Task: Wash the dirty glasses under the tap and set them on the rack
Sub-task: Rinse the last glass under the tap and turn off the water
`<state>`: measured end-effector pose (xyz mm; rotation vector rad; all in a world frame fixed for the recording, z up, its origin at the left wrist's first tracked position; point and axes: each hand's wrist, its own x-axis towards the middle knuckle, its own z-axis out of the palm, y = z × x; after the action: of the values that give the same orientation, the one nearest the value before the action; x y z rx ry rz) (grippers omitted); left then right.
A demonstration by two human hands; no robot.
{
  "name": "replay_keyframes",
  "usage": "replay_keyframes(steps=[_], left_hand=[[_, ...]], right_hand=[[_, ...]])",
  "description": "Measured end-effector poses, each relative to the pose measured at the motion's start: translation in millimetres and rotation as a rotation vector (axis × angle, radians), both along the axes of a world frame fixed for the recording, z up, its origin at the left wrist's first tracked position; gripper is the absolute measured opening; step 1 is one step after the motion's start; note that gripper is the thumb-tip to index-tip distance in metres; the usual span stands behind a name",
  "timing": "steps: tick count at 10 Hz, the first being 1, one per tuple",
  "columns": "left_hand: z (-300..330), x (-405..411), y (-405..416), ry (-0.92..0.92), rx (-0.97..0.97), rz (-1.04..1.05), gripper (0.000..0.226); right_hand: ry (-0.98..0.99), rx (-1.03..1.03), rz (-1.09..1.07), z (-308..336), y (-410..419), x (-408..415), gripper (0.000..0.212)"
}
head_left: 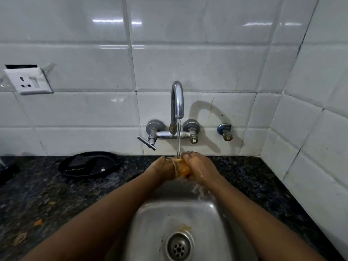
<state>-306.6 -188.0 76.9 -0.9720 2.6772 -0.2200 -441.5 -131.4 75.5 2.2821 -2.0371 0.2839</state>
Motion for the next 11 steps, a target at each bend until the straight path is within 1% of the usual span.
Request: replay_keyframes(steps=[1, 2, 3, 4, 5, 6, 7, 8, 9, 10, 11], left_hand=[[-12, -5, -10, 0.158, 0.038, -0.094, 0.045], [-5, -9, -4, 0.67, 0.808, 0.145, 0.055], [5, -7, -4, 1.328, 1.272, 0.391, 0.044], [-1, -11, 6, 1.413, 1.323, 0.343, 0.047], [-18, -13, 3, 0.869, 0.738, -0.036, 0.053], [-30, 0, -22, 0.315, -0.383, -0.429, 0.065], [-22, -3, -13, 0.1, -0.367, -0.337, 0.08], [-23, -12, 2, 0.474, 0.624, 0.106, 0.076], [-13, -8, 12, 1.196, 1.472, 0.308, 0.066], [-12, -6, 15, 1.524, 1.748, 0.347, 0.068], [-19, -10, 14, 1.674, 1.768, 0.562, 0.055]], right_hand=[[0.005, -0.032, 0.014, 4, -5, -6, 0.068], [-0.054, -0.057, 0.015, 1, -6, -13, 0.071], [-0.157, -0.131, -0.047, -1, -6, -21, 0.075], [-0.118, -0.154, -0.041, 2, -8, -25, 0.071], [-0.015, -0.125, 0.019, 3, -12, -24, 0.067], [0.048, -0.099, 0.059, 1, -12, -26, 0.071], [0.026, -0.131, 0.056, 2, -14, -25, 0.068], [0.003, -0.105, 0.05, 0, -15, -27, 0.071], [-0.076, -0.135, 0.037, -2, -11, -30, 0.072], [-0.034, -0.225, 0.038, 4, -10, -30, 0.064], [0.15, -0.263, 0.057, 15, -11, -28, 0.067]])
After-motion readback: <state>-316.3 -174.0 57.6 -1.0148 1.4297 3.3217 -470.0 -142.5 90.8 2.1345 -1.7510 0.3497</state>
